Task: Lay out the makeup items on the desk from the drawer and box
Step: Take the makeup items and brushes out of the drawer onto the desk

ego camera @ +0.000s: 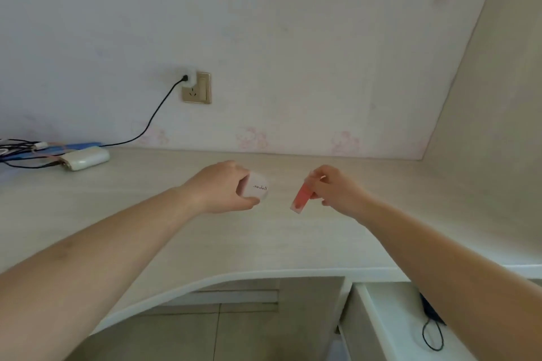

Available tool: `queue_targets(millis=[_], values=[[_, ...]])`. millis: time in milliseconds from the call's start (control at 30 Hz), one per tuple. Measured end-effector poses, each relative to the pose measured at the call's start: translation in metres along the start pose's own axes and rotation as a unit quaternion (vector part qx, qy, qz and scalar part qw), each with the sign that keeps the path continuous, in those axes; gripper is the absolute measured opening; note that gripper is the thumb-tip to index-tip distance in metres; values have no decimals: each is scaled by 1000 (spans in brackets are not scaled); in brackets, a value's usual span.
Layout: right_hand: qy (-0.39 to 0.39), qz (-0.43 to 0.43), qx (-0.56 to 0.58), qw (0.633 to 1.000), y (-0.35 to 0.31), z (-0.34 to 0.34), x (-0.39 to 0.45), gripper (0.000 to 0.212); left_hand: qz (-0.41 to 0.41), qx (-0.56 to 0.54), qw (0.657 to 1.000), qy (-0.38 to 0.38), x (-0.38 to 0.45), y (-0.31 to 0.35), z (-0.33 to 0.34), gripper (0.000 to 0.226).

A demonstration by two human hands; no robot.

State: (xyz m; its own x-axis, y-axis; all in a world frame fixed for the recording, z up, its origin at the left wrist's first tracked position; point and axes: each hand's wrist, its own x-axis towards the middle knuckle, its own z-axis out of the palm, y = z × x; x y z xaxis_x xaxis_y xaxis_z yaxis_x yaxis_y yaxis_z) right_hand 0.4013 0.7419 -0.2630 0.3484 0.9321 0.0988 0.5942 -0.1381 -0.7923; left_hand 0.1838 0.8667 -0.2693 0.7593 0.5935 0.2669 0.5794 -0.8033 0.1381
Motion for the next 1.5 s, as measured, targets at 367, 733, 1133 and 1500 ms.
queue_targets(millis=[367, 733, 1133, 1500], values=[[-35, -24, 12, 999, -25, 104, 118, 36, -174, -27, 983, 51, 11, -133, 27, 35], [-22, -21, 141, 990, -27, 194, 182, 55, -289, -82, 949, 91, 30, -186, 63, 77], [-24, -58, 112, 992, -26, 224, 206, 50, -284, -111, 940, 152, 31, -197, 84, 79], [-24, -49, 96, 994, -22, 229, 215, 62, -371, -123, 906, 163, 35, -204, 89, 97]])
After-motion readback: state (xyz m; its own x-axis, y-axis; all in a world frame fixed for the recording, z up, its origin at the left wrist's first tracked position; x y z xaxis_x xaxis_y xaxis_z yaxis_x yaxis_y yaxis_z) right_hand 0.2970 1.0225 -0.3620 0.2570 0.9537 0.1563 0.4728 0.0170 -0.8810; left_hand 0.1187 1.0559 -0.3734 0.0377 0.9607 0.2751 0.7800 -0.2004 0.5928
